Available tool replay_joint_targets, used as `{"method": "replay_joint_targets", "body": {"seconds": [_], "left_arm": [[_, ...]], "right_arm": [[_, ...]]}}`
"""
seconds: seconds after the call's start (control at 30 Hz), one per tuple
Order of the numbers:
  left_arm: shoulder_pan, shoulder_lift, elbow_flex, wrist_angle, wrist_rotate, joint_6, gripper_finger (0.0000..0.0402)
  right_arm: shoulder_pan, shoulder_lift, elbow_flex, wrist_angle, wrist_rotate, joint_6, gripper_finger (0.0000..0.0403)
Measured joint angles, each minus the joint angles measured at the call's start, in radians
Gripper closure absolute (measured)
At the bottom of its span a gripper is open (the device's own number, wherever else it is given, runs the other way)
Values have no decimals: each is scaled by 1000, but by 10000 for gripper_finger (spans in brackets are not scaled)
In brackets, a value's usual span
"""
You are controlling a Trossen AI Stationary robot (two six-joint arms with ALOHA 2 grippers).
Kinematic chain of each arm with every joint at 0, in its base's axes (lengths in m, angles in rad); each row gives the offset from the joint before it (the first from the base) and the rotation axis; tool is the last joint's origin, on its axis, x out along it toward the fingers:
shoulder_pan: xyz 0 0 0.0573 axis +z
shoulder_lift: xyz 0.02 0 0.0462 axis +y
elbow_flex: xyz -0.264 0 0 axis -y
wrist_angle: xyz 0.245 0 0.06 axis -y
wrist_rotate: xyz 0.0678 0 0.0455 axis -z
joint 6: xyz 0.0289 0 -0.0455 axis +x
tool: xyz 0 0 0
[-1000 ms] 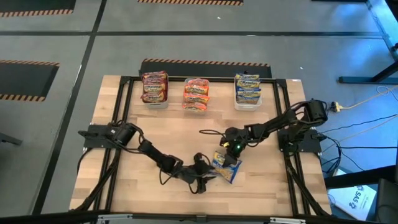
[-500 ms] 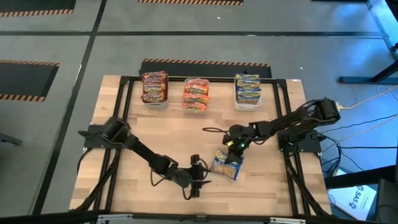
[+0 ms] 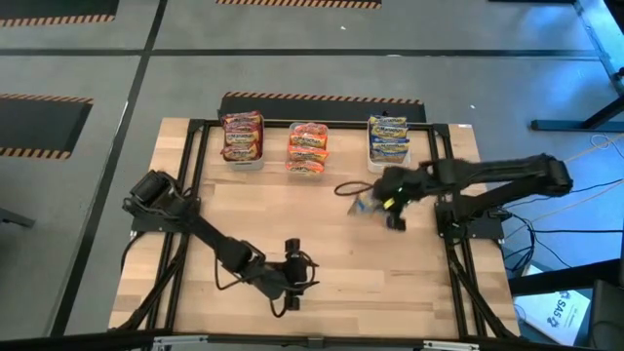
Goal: Sort Maruchan noodles
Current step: Put the blue noodle into the white bin
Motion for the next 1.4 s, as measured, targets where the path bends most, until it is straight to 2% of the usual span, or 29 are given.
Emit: {"method": "replay_joint_targets", "body": {"seconds": [0.17, 0.23, 0.3, 0.6, 0.87, 1.07, 1.4], "left_arm": [[-4, 0, 0, -2, -7, -29, 205], [-4, 0, 0, -5, -8, -42, 205], [-4, 0, 0, -4, -9, -46, 205], [-5, 0, 0, -7, -9, -52, 205], [-3, 0, 1, -7, -11, -46, 205], [-2, 0, 1, -9, -30, -45, 205], [2, -1, 1, -10, -46, -44, 205]], "right_arm": [[-48, -32, 188, -244, 379, -266, 351], [-81, -34, 228, -274, 477, -343, 356], [-125, -33, 240, -274, 513, -403, 359], [-370, -27, 104, -251, 469, -681, 358], [-481, -27, -52, 14, 429, -921, 357], [-540, -27, -113, 108, 381, -986, 356], [-591, -27, -183, 193, 319, -986, 355]]}}
